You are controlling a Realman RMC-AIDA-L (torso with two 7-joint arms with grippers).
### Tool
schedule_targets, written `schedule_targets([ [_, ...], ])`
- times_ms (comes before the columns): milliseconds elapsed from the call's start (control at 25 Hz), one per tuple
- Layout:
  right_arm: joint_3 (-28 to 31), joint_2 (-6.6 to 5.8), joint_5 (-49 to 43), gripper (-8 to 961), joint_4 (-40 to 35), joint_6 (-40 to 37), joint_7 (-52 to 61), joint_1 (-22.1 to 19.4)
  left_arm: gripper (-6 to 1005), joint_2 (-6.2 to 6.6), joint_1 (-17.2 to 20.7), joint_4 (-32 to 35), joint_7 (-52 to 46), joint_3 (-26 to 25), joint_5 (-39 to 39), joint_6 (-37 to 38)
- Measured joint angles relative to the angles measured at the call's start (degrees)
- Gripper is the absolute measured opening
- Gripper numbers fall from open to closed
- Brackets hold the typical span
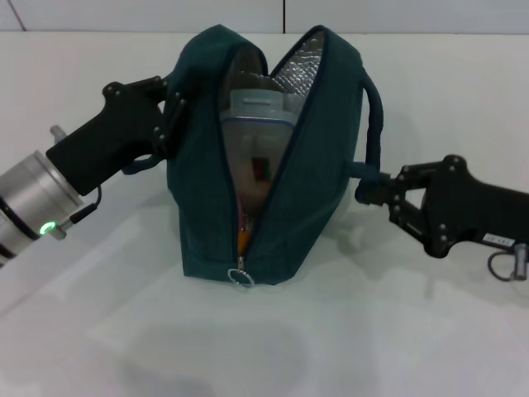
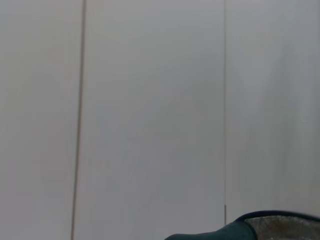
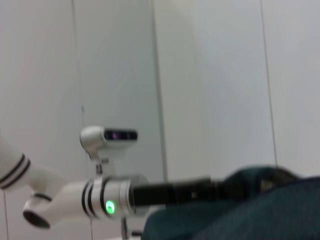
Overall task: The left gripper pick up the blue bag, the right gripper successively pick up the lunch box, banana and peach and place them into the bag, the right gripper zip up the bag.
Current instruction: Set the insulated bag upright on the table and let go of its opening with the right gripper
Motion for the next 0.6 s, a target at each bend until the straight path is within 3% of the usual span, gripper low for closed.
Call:
schedule_targets([
  [200,1.15,-1.17,-0.22,73,0.03,-1.43,-0.03,1.83,54,-0.14,1.24,-3.56,4.31,0.23,-2.32,2.45],
  [240,0.93,-3.1,-1.23,73,0.07,-1.95,2.68,4.58,70,-0.19,1.25,-4.49,5.34,0.26,-2.65,2.92],
  [280,0.91,-3.8,-2.15,74,0.1,-2.37,4.02,5.72,87,-0.34,1.16,-7.04,8.56,0.23,-3.45,3.98],
  [600,1.12,-4.89,-6.94,92,-0.28,-5.17,7.29,8.55,218,-0.56,0.94,-11.36,14.67,0.26,-4.07,8.11],
])
